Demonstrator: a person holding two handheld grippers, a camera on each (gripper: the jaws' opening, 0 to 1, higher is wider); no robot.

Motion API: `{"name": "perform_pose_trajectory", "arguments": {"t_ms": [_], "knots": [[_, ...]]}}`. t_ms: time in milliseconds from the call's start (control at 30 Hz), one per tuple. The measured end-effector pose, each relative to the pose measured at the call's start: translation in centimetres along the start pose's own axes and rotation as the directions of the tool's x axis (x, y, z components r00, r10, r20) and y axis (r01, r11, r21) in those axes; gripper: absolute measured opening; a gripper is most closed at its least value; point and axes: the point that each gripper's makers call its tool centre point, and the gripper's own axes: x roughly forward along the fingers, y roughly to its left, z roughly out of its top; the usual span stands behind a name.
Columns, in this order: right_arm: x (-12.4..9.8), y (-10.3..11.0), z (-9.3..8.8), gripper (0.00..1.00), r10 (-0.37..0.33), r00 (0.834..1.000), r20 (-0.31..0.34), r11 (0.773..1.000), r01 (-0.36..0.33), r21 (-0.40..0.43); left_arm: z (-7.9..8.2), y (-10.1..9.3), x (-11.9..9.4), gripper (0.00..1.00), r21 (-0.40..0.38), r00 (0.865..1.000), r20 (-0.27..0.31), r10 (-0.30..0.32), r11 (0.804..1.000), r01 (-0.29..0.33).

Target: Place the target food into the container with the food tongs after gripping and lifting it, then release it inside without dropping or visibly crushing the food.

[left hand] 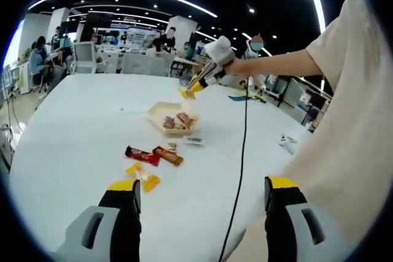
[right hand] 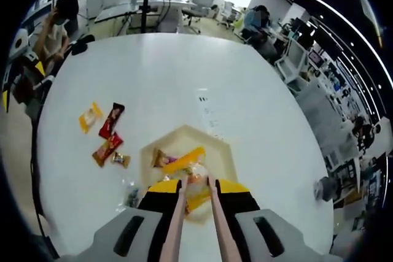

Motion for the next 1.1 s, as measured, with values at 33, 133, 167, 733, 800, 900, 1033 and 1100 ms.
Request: {"name": "perform_pose_trajectory", "arguments": {"t_ms": [33, 133, 167, 733, 800, 900, 1033, 1100], "knots": [[0.0, 0.0, 0.1, 0.21, 0.0, 1.0, 0.002, 1.0, 0.0, -0.001, 0.0, 0.0, 0.0, 0.83, 0.0, 1.0, 0.0, -0.001, 1.0, 0.001], [-0.1, -0.1, 0.2, 0.21, -0.004, 1.0, 0.006, 1.0, 0.004, -0.002, -0.1, -0.1, 0.1, 0.83, 0.0, 1.0, -0.005, -0.006, 1.0, 0.006], [-0.2, -0.1, 0.3, 0.21, -0.005, 1.0, 0.007, 1.0, 0.005, -0.001, -0.1, -0.2, 0.1, 0.83, 0.001, 1.0, -0.006, -0.007, 1.0, 0.007], [-0.5, 1.0, 0.6, 0.22, 0.007, 1.0, 0.01, 1.0, -0.007, -0.014, 0.3, -0.1, 0.2, 0.83, 0.007, 1.0, 0.0, -0.007, 1.0, 0.007], [-0.6, 1.4, 0.7, 0.22, 0.01, 1.0, 0.013, 1.0, -0.01, -0.017, 0.4, -0.1, 0.2, 0.83, 0.011, 1.0, 0.001, -0.009, 1.0, 0.009], [-0.7, 1.8, 0.7, 0.22, 0.015, 1.0, 0.017, 1.0, -0.015, -0.011, 0.5, -0.1, 0.3, 0.82, 0.014, 1.0, 0.003, -0.012, 1.0, 0.012], [-0.8, 2.8, 0.7, 0.22, 0.022, 0.999, 0.032, 1.0, -0.022, 0.011, 0.6, -0.3, 0.3, 0.82, 0.022, 1.0, 0.002, -0.018, 1.0, 0.018], [-0.8, 3.2, 0.8, 0.23, 0.025, 0.999, 0.04, 0.999, -0.026, 0.02, 0.5, -0.4, 0.2, 0.82, 0.023, 1.0, 0.002, -0.017, 1.0, 0.017]]}}
